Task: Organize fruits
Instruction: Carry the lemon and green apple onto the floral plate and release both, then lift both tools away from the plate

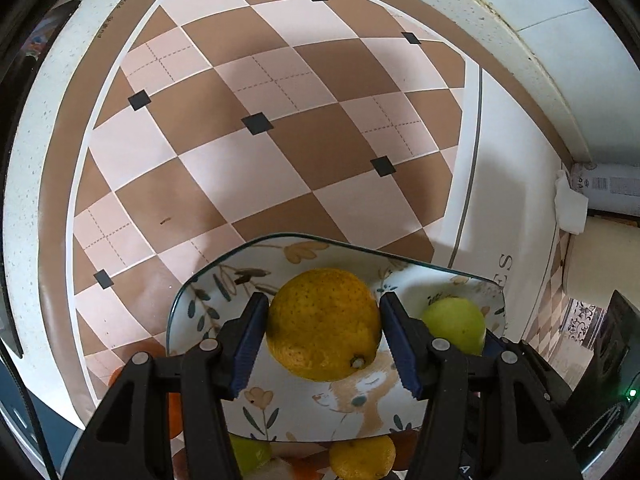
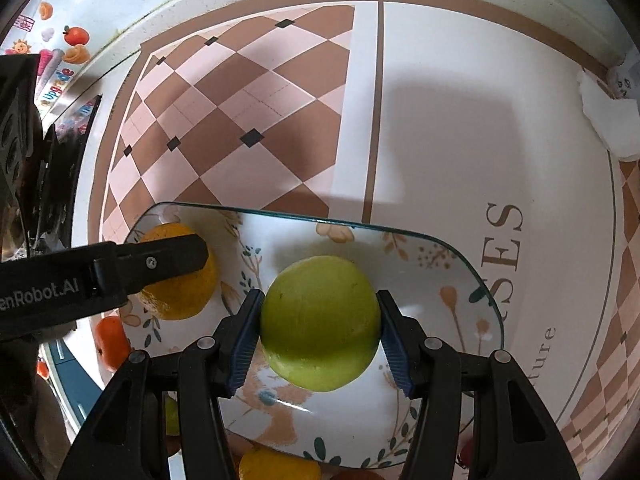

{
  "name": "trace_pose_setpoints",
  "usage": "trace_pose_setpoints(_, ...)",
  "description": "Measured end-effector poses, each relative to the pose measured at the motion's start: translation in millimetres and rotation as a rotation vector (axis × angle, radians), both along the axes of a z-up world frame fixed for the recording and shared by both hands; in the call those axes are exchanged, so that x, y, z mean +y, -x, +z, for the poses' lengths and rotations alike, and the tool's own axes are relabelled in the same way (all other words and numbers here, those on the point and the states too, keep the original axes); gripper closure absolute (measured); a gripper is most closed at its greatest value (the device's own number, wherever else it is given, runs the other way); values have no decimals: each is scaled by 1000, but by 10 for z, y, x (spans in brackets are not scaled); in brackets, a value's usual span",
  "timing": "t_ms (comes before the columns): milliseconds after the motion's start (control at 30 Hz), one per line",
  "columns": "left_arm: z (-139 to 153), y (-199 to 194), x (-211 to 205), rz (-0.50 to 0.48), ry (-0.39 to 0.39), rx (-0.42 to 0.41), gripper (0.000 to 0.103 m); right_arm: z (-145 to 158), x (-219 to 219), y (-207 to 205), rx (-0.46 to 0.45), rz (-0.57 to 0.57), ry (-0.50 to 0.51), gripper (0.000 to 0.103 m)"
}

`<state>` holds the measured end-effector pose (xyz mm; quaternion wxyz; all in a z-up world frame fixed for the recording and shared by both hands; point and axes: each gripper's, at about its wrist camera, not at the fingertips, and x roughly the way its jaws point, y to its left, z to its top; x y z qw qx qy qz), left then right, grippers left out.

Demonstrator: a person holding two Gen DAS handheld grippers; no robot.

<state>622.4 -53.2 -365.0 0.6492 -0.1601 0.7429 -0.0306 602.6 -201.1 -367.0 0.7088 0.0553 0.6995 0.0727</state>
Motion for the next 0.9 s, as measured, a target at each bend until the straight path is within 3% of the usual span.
trace_pose_setpoints(100, 36, -6, -18, -14, -6, -9, 47, 38, -4, -4, 0, -5, 11, 24)
trace_pose_setpoints(200, 78, -33, -76, -30, -12, -26, 22, 112, -42, 22, 2, -20, 9, 23)
trace_pose_setpoints(233, 94, -41, -98, -40, -22, -35, 20, 143, -46, 36, 0, -24, 14, 22)
trace_pose_setpoints(333, 171, -36, -132, -71, -64, -61, 20, 219, -86, 97, 2, -41, 24, 14)
trace_pose_setpoints(600, 623, 274, -65, -155, -244, -223, 20, 576, -177, 444, -64, -95, 78, 14)
trace_pose_setpoints(733, 863, 558, 67, -161, -292, -304, 20, 776, -216, 713, -97, -123, 97, 14)
trace_pose_setpoints(900, 1126, 939, 132, -171, -298, -382, 20, 1035, -212, 1037, -149, -143, 112, 14)
